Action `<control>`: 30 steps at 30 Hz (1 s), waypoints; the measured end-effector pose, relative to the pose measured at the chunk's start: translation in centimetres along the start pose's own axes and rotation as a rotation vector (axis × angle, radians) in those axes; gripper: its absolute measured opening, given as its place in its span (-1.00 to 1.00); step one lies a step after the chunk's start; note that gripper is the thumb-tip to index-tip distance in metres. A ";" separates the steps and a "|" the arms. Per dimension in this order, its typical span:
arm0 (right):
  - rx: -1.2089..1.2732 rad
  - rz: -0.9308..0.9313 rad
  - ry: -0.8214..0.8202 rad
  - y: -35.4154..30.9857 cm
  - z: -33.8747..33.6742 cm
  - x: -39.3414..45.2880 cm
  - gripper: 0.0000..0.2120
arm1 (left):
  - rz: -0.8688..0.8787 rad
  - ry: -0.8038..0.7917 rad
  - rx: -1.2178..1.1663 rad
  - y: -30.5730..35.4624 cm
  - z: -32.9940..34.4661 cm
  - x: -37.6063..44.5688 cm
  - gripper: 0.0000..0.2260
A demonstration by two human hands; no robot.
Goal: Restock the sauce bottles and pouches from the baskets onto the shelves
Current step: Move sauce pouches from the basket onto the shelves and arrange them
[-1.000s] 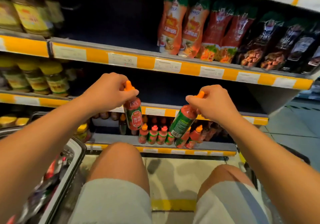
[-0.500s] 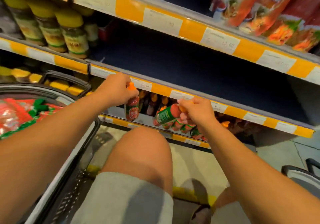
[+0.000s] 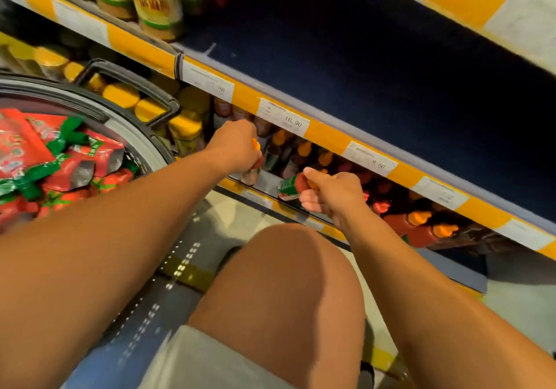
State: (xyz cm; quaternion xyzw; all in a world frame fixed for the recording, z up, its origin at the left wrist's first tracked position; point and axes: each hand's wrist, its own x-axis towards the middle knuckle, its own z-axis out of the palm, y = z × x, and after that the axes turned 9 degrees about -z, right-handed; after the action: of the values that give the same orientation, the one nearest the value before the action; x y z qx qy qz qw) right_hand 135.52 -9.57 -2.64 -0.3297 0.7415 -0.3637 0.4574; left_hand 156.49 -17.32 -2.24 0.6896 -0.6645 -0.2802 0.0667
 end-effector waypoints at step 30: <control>-1.084 -0.622 -0.069 0.8 2.1 5.9 -0.80 | 0.302 -0.012 0.180 0.0 3.6 5.4 -0.83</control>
State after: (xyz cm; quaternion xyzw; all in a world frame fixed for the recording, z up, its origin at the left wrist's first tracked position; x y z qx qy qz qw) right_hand 135.20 -14.53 -6.54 -0.7269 0.6747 -0.0410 0.1213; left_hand 154.52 -21.45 -6.86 0.5836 -0.7832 -0.2103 0.0420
